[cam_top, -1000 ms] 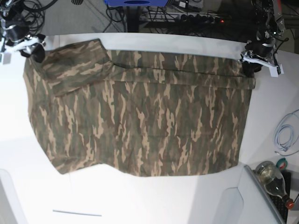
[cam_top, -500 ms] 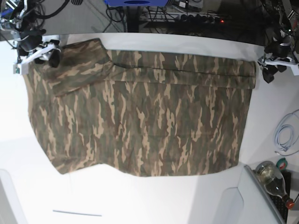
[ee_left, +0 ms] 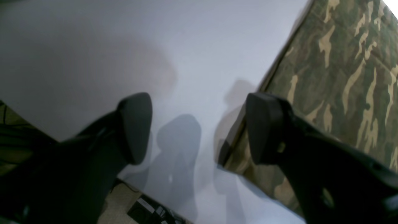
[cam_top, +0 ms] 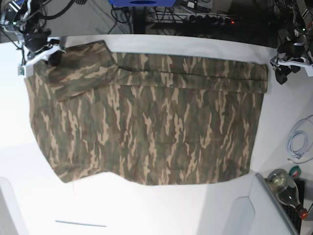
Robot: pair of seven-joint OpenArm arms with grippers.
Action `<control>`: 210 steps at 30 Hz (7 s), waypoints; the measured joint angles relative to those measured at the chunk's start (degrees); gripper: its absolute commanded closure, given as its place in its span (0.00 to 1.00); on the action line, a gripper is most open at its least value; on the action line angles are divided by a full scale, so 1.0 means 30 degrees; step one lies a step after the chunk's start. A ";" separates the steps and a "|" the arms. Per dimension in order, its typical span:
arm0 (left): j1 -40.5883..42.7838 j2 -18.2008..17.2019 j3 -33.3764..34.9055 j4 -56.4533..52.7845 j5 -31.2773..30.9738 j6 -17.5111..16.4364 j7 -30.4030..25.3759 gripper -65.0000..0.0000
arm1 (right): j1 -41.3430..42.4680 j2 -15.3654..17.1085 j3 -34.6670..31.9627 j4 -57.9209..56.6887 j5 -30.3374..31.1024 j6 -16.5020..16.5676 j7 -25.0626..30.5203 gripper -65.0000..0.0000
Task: Layout the t-shirt on the table in an organized manner, then fold the t-shirt properly
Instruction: 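Release the edge and reposition the right gripper along the shirt side, then grasp the folded edge corners with both grippers and pull them apart, then release and move both grippers to the shirt's side edges midway along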
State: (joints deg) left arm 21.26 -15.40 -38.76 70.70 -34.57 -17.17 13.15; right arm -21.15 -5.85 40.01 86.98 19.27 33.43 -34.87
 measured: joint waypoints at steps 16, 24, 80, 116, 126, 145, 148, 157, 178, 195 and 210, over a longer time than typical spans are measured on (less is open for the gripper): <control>-0.0044 0.0051 -0.0007 0.0007 -0.0007 0.0000 0.0000 0.31 | 0.1494 -0.0335 -0.0211 0.2761 -0.0044 0.0007 -0.2994 1.00; -0.0044 0.0044 -0.0007 0.0007 0.0000 0.0000 0.0007 0.31 | 0.3825 -0.0321 -0.0211 0.2710 -0.0087 0.0007 -0.4809 1.00; -0.0561 0.0401 0.3126 0.2317 0.0000 -0.0189 0.2557 1.00 | 0.2951 0.1588 -0.0583 0.0291 0.0066 -0.2710 -0.1421 1.00; -0.0838 -0.0386 0.4226 0.0306 -0.0029 0.0066 0.0044 1.00 | 0.1683 0.1705 0.0124 -0.0240 -0.0036 -0.2718 -0.0036 1.00; -0.1180 -0.0262 0.4452 0.0816 0.0051 0.0066 0.0423 1.00 | 0.3606 0.1749 0.0036 -0.2397 -0.4823 -0.4160 0.0219 1.00; -0.0962 0.0364 0.4313 0.0066 0.4612 0.0022 0.0488 1.00 | 0.0918 0.1268 -0.0211 -0.1537 -0.4561 -0.4248 0.0933 1.00; -0.0678 0.0656 0.4211 0.0758 0.4692 0.0073 0.0568 1.00 | 0.0911 0.1268 -0.0211 -0.1530 -0.4583 -0.4248 0.0998 1.00; -0.0240 0.0583 0.1916 0.5260 0.4612 0.0015 0.2892 1.00 | 0.2193 0.1421 -0.0146 0.1574 -0.5013 -0.4291 -0.0146 1.00; -0.7985 -0.2441 0.3177 -0.3242 0.8364 -0.0022 0.3810 1.00 | 1.4724 0.6615 -0.1129 -1.8921 -0.4750 -0.2565 0.7227 0.21; -1.1183 -0.2754 0.6484 -0.6790 0.8204 -0.0270 0.3716 0.62 | 1.4710 0.6521 -0.3133 -1.9424 -0.4801 -0.2623 0.8065 0.99; -1.6954 -0.1253 0.6492 -1.4360 0.8233 -0.0146 0.3446 0.11 | 1.2517 0.5894 -0.3271 -1.5635 -0.4932 -0.2608 0.7825 0.99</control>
State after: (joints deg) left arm -29.61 -19.16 -19.29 27.62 -9.87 -17.61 23.49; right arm 16.40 11.84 30.20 40.07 4.47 25.61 -11.40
